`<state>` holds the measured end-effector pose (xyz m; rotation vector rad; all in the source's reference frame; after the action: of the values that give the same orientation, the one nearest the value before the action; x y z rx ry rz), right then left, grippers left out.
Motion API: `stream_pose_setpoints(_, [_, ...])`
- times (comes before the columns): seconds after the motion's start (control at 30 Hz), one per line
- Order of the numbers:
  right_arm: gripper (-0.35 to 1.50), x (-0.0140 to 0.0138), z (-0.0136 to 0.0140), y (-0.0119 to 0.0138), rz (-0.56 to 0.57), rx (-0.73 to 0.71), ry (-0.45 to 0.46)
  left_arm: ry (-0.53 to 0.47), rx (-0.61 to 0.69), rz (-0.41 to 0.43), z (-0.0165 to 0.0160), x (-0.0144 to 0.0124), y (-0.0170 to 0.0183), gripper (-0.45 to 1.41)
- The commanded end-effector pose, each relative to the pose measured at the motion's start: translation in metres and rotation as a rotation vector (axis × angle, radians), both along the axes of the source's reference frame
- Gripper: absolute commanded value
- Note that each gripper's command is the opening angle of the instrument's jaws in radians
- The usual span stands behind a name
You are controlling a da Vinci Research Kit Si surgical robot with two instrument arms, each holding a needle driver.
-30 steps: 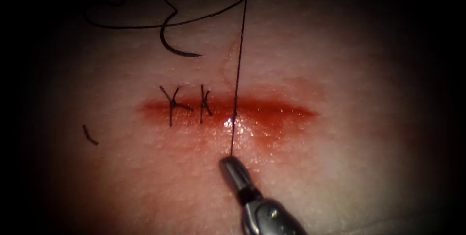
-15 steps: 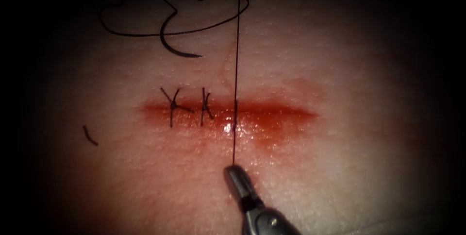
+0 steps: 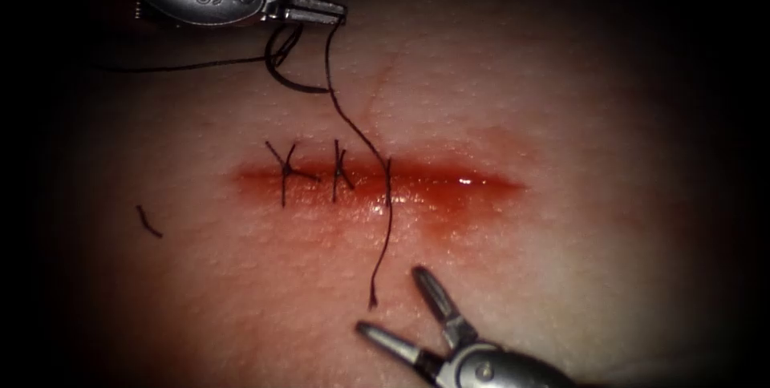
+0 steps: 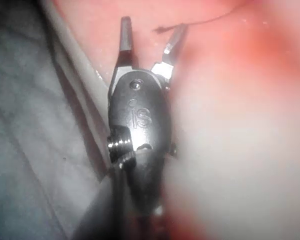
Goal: Wound Closure
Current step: With the left driver, loop the suture once clockwise around the right driver.
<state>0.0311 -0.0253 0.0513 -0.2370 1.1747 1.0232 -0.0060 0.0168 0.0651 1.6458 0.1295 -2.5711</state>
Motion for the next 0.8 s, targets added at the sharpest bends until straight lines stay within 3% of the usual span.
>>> stream_pose_setpoints(0.03, [1.11, 0.0006, 0.0005, 0.0003, -0.055, -0.022, 0.025, 0.022, -0.009, 0.003, 0.0001, -0.0002, 0.0002, -0.45])
stream_pose_setpoints(0.1, [0.99, 0.0007, 0.0003, 0.0008, -0.125, -0.055, -0.001, 0.058, -0.018, -0.003, -0.0006, 0.0003, -0.0004, -0.45])
stream_pose_setpoints(0.17, [0.62, 0.0009, 0.0001, 0.0014, -0.235, -0.103, -0.11, 0.121, -0.033, -0.019, -0.0015, 0.0015, -0.0011, -0.45])
stream_pose_setpoints(0.2, [-0.27, 0.001, 0.0, 0.0018, -0.264, -0.117, -0.15, 0.143, -0.036, -0.024, -0.0018, 0.0022, -0.0015, -0.45])
stream_pose_setpoints(0.23, [-0.35, 0.0012, 0.0001, 0.0019, -0.254, -0.114, -0.161, 0.15, -0.037, -0.025, -0.002, 0.0026, -0.0017, -0.45])
stream_pose_setpoints(0.3, [-0.35, 0.0019, 0.0004, 0.0026, -0.305, -0.077, -0.167, 0.167, -0.039, -0.025, -0.0029, 0.0037, -0.0025, -0.45])
stream_pose_setpoints(0.53, [-0.35, 0.0028, 0.0033, 0.0059, -0.411, -0.034, -0.055, 0.214, -0.039, -0.042, -0.0056, 0.005, -0.0056, -0.45])
stream_pose_setpoints(0.8, [-0.35, 0.0033, 0.0065, 0.0093, -0.366, -0.026, -0.017, 0.238, -0.031, -0.068, -0.0076, 0.0041, -0.0092, -0.45])
